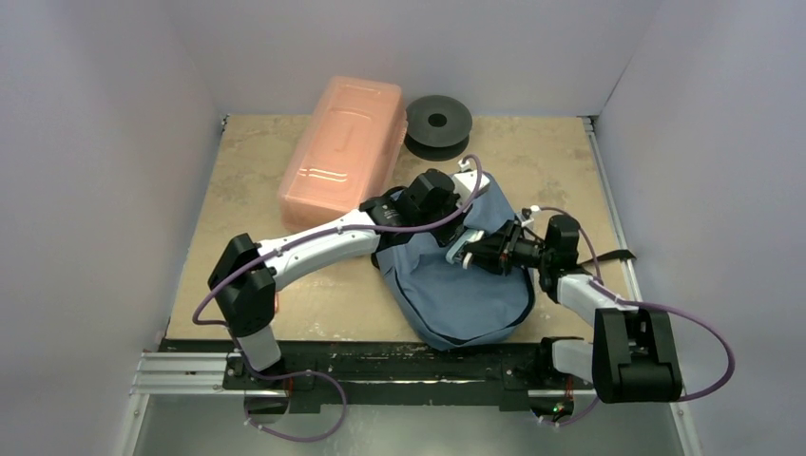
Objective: Pack the student bag
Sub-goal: Place the stationery in the student bag.
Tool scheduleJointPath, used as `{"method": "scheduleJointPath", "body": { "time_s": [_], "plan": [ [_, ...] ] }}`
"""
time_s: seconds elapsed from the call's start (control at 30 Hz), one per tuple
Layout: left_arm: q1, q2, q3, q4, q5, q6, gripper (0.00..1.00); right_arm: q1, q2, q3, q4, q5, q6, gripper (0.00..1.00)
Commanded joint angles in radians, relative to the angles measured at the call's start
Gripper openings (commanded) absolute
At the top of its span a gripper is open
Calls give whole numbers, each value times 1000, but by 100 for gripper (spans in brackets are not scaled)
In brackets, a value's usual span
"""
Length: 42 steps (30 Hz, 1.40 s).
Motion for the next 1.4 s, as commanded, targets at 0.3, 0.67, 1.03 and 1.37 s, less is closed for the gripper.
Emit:
{"method": "scheduleJointPath", "body": {
  "time_s": [0.3,0.67,1.03,1.37],
  "plan": [
    [-16,-107,-20,111,170,-187,0,-25,29,133,268,556,13,0],
    [59,68,276,-157,-2,-114,51,77,23,179,16,605,-256,0],
    [60,289,453,-206,-18,-6,63,37,80,195,50,458,-311,31],
    [73,317,446,-216,-60,26,38,15,27,247,-174,409,-463,51]
  ]
}}
